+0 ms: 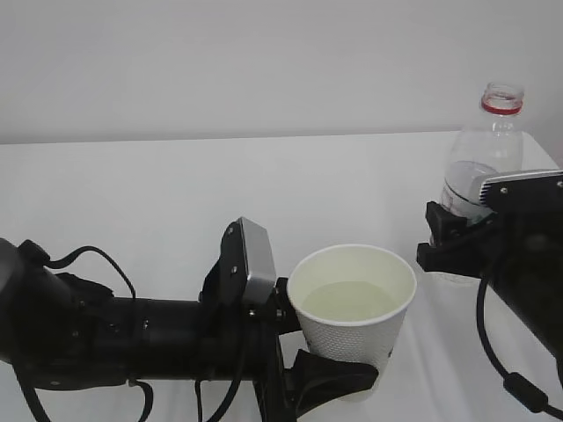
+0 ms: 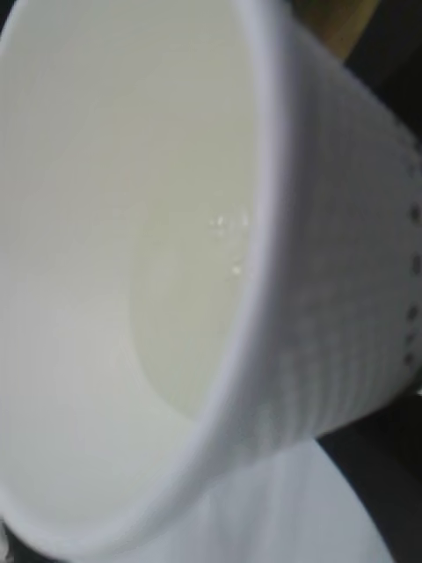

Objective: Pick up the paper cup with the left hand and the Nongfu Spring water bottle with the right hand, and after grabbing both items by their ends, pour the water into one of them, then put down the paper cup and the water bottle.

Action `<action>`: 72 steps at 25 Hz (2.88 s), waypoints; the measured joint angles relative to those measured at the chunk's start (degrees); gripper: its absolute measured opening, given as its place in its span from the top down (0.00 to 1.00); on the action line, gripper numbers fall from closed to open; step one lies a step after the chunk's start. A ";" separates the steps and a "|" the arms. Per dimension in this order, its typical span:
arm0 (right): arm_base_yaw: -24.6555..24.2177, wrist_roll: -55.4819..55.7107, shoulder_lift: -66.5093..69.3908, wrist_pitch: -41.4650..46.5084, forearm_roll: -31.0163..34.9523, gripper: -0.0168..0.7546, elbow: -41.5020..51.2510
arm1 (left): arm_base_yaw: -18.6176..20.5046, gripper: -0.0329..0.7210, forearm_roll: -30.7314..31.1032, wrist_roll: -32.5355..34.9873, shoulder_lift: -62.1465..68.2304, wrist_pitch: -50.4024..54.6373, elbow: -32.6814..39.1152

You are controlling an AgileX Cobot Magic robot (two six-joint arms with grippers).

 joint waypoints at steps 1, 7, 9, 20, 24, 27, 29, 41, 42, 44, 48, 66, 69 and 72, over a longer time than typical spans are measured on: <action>0.00 0.04 0.88 0.00 -0.11 0.38 -0.62 | 0.00 0.29 0.00 0.00 0.00 0.00 0.00; 0.00 0.69 4.66 -0.12 -0.22 0.38 -4.82 | 0.00 0.29 0.00 0.00 0.00 0.00 0.00; 0.00 0.69 6.01 -0.22 -0.22 0.38 -6.25 | 0.00 0.29 0.00 0.00 0.00 0.00 0.00; 0.00 0.81 13.44 -0.42 -0.22 0.38 -13.38 | 0.00 0.29 0.00 0.00 0.00 0.00 0.00; 0.00 0.81 13.86 -0.42 -0.22 0.38 -13.62 | 0.00 0.29 0.00 0.00 0.00 0.00 0.00; 0.00 0.81 13.96 -0.42 -0.22 0.34 -13.62 | 0.00 0.29 0.00 0.00 0.00 0.00 0.00; 0.00 0.81 13.96 -0.42 -0.22 0.29 -13.62 | 0.00 0.29 0.00 0.00 0.00 0.00 0.00; 0.00 0.81 13.96 -1.81 -0.32 0.22 -13.76 | 0.00 0.29 0.00 0.00 0.00 0.00 0.00; 0.00 0.81 13.96 -1.81 -0.32 0.22 -13.76 | 0.00 0.29 0.00 0.00 0.00 0.00 0.00; 0.00 0.81 13.96 -1.81 -0.32 0.22 -13.76 | 0.00 0.29 0.00 0.00 0.00 0.00 0.00; 0.00 0.81 13.96 -1.86 -0.32 0.22 -13.76 | 0.00 0.29 0.00 0.00 0.00 0.00 0.00; 0.11 5.14 11.52 -2.22 -2.44 0.22 -8.35 | 0.00 0.29 0.00 0.00 0.00 0.00 0.00; 0.11 5.46 10.43 -2.12 -4.47 0.22 -7.02 | 0.00 0.29 0.00 0.00 0.00 0.00 0.00; 0.11 5.59 9.58 -2.12 -7.31 0.22 -6.19 | 0.00 0.29 0.00 0.00 0.00 0.00 0.00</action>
